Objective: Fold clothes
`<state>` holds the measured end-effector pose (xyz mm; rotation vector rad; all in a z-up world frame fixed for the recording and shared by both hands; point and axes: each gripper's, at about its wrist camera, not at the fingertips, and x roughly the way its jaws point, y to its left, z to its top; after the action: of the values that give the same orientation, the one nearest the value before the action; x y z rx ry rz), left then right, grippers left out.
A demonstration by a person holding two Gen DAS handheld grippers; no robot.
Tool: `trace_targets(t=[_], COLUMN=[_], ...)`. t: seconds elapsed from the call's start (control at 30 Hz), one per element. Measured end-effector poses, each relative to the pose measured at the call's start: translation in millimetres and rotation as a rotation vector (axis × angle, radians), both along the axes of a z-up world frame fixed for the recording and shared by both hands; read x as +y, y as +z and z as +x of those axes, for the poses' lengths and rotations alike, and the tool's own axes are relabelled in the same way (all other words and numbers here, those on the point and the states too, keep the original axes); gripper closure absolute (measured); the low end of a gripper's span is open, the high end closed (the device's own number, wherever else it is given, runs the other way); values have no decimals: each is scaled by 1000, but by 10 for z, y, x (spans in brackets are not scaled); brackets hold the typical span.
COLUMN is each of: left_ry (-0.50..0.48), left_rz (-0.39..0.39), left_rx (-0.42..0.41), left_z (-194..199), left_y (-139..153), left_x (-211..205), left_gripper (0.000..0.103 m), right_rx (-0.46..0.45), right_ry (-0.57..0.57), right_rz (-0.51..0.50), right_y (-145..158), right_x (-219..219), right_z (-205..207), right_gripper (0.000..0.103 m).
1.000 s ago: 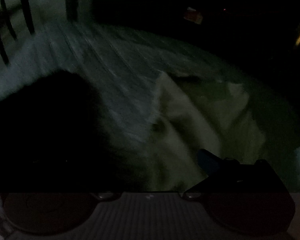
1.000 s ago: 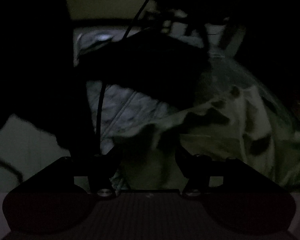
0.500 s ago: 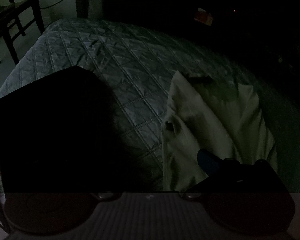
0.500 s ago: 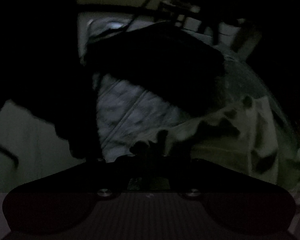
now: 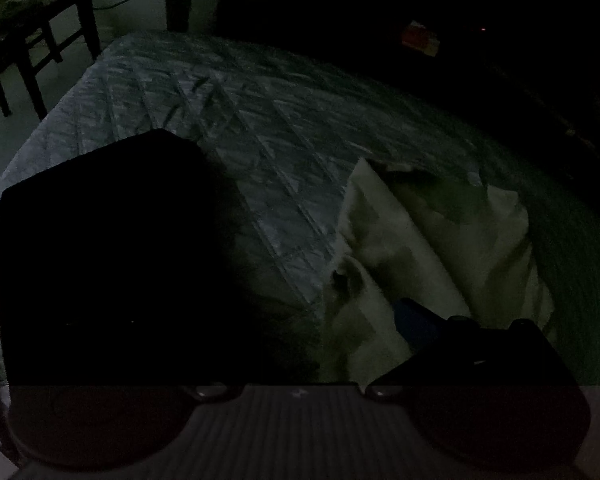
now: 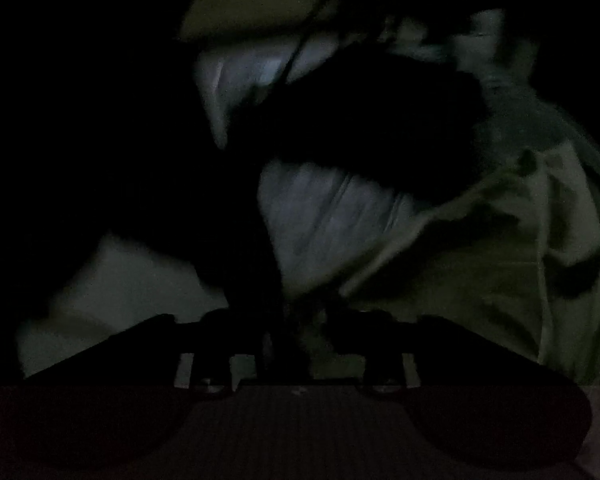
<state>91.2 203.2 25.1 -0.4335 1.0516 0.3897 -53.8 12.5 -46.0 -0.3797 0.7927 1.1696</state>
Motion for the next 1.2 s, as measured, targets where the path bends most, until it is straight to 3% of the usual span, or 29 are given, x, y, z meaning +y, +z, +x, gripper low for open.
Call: trace_targets(t=[0.07, 0.1, 0.2, 0.3, 0.4, 0.53, 0.63, 0.73, 0.83, 0.9, 1.07, 1.2], left_ry=[23, 29, 42, 26, -6, -33, -33, 12, 29, 10, -42, -28], left_rz=[-1, 2, 12, 27, 58, 81, 92, 67, 63, 73, 101, 80], left_rx=[3, 7, 27, 36, 86, 181, 220, 208, 192, 205, 250, 268], left_z=[1, 7, 30, 47, 132, 276, 356, 373, 391, 419, 474, 492], left_y=[-4, -13, -62, -99, -252, -548, -694, -692, -667, -708, -866, -1008], left_x=[36, 44, 49, 3, -50, -61, -11, 59, 71, 42, -20, 55], left_gripper=[1, 1, 1, 1, 1, 1, 1, 2, 1, 1, 1, 0], right_rx=[-45, -77, -173, -183, -160, -141, -30, -10, -71, -78, -92, -98], right_ry=[-147, -207, -294, -325, -293, -88, 22, -143, -309, -360, -361, -167], right_rz=[57, 45, 5, -40, -78, -156, -171, -80, -58, -63, -93, -132], right_y=[56, 39, -59, -263, -453, -452, -348, -174, -143, -215, -466, -431], right_x=[-56, -44, 106, 322, 465, 410, 255, 93, 151, 303, 525, 479], right_z=[163, 254, 501, 734, 790, 426, 346, 657, 1145, 1429, 1607, 1109], right_gripper=[45, 47, 50, 53, 53, 56, 46, 38, 39, 46, 46, 48])
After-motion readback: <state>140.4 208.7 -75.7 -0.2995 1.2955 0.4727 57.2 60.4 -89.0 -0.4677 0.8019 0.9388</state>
